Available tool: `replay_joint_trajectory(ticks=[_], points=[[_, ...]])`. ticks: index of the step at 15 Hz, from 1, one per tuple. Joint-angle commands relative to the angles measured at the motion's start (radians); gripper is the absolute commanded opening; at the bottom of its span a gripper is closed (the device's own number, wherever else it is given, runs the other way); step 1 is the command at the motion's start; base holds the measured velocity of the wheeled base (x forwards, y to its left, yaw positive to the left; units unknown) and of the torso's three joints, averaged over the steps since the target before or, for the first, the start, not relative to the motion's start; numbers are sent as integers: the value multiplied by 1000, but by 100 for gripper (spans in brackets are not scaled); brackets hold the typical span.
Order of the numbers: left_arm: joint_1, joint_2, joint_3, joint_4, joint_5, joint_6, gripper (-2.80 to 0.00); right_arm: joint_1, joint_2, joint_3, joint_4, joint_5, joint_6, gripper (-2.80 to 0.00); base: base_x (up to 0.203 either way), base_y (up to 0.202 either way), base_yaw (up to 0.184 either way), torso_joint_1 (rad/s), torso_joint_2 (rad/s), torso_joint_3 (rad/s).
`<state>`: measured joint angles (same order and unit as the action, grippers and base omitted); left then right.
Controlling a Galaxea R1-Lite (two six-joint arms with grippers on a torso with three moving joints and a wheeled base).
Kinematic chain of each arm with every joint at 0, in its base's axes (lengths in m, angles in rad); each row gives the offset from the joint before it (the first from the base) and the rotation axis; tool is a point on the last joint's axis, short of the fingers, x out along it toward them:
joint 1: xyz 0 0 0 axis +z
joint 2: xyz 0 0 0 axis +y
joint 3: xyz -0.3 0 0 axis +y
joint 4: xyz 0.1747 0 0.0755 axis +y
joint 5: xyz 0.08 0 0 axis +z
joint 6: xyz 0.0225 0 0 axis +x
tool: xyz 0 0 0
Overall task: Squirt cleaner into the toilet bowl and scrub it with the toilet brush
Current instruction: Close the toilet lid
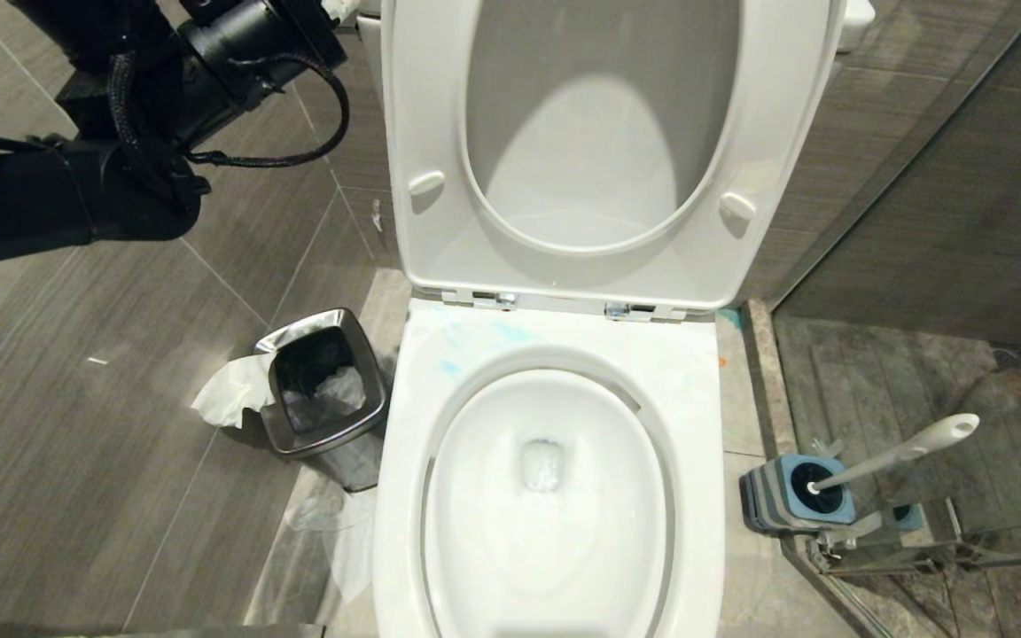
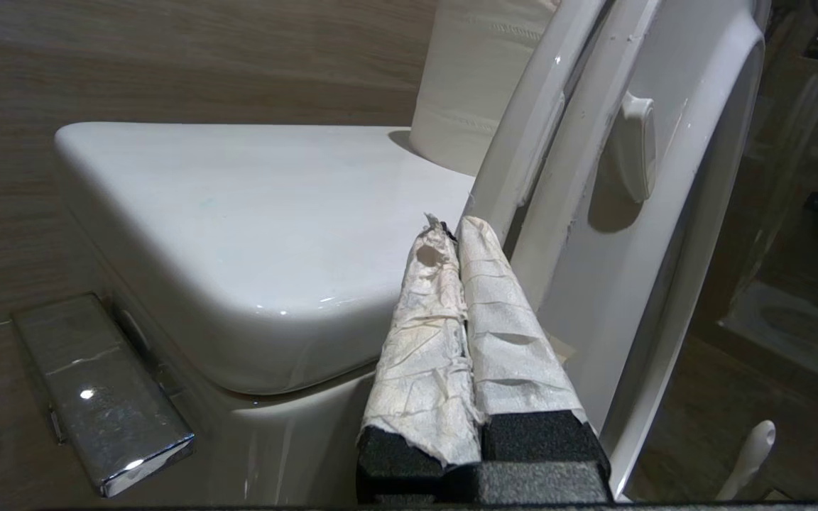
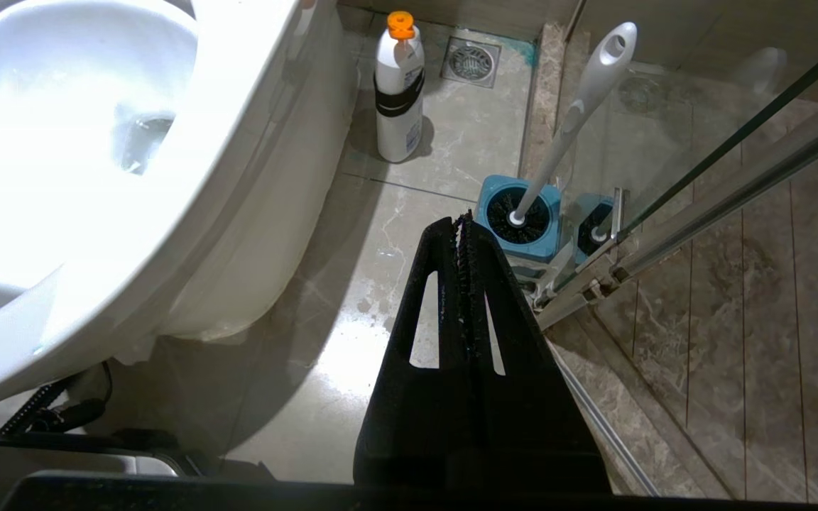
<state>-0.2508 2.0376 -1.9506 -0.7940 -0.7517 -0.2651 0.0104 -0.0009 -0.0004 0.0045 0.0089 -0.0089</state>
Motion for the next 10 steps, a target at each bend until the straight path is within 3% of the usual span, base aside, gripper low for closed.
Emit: replay_joint_trajectory(ticks=[1, 10], points=[[-2, 14, 1, -2, -3, -2, -280, 0, 1, 0, 0, 0, 0, -280, 0, 0, 0, 0, 0, 0], [-1, 45, 2, -7, -6, -3, -280, 0, 1, 0, 0, 0, 0, -280, 0, 0, 0, 0, 0, 0]])
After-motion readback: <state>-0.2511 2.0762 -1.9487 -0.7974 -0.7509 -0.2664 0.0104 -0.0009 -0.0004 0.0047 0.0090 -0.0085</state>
